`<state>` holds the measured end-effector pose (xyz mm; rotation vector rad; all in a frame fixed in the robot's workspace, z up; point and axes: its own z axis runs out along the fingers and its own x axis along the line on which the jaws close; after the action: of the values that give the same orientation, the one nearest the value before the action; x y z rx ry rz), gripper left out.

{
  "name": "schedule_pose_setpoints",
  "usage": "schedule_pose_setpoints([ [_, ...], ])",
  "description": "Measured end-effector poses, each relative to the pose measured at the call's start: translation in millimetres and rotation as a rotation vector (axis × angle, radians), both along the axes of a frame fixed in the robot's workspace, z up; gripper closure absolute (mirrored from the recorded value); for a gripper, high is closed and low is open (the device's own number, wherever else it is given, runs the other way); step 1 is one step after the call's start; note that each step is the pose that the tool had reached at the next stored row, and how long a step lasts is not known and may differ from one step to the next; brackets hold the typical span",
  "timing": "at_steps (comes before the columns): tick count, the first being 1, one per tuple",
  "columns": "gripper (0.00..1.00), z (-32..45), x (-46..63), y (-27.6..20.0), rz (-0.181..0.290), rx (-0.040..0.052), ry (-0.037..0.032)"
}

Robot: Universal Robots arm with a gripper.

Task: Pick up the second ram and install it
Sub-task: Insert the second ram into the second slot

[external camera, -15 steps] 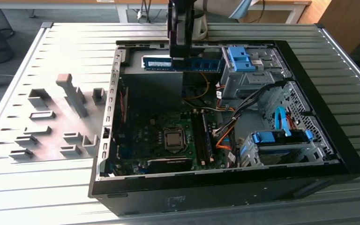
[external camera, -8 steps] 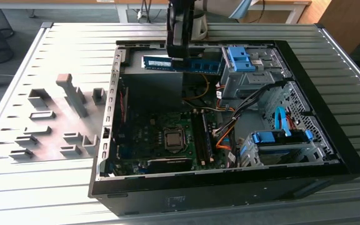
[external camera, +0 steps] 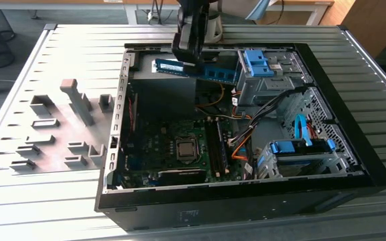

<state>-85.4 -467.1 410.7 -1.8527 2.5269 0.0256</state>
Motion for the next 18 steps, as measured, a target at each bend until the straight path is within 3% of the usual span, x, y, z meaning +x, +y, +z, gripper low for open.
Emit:
schedule_pose_setpoints([
  [15,0.86,-3.4,0.0,0.0,-0.265,-0.0031,0.0],
  [18,0.86,-3.5,0.0,0.0,-0.297,-0.0036,-0.0001],
])
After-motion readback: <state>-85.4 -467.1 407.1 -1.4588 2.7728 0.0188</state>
